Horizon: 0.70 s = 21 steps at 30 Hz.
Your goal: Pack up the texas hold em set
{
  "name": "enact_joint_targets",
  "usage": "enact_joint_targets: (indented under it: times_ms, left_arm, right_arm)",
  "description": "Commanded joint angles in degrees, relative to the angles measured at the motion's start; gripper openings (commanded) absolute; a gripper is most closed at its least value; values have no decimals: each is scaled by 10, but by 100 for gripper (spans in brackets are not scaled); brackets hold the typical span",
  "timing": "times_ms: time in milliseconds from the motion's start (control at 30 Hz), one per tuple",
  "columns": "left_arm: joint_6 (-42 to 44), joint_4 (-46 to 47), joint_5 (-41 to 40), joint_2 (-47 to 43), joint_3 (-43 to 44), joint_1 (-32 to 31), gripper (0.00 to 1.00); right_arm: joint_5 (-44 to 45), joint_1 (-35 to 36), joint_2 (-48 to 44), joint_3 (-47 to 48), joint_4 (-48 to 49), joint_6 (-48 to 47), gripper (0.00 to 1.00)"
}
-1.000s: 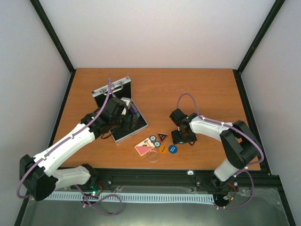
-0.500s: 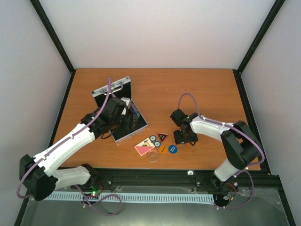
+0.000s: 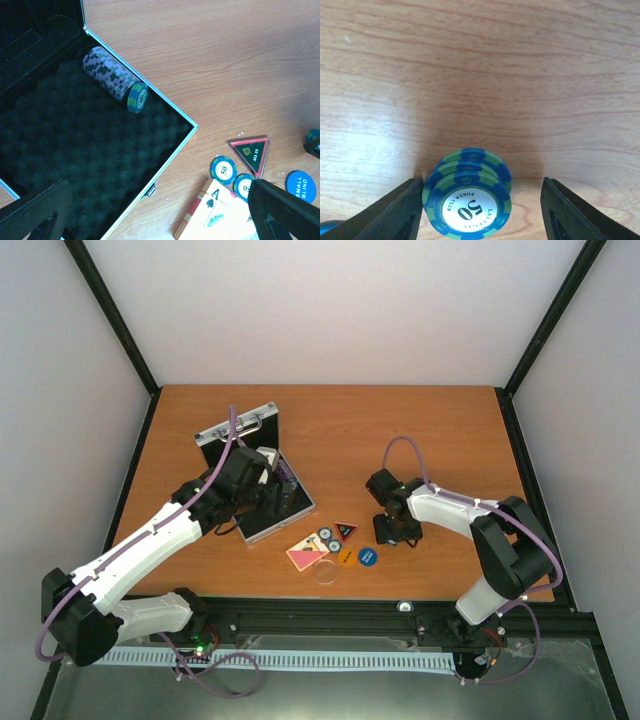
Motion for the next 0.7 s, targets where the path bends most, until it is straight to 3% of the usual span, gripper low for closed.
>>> enact_joint_targets:
  times_ms: [0, 667]
  left_arm:
    - [-6, -3, -6, -8, 7, -1, 100]
    - [-10, 0, -2, -6, 1, -1, 100]
  right_arm:
    - [13, -9, -3, 12, 5, -6, 66]
    - [-4, -12, -45, -5, -5, -14, 67]
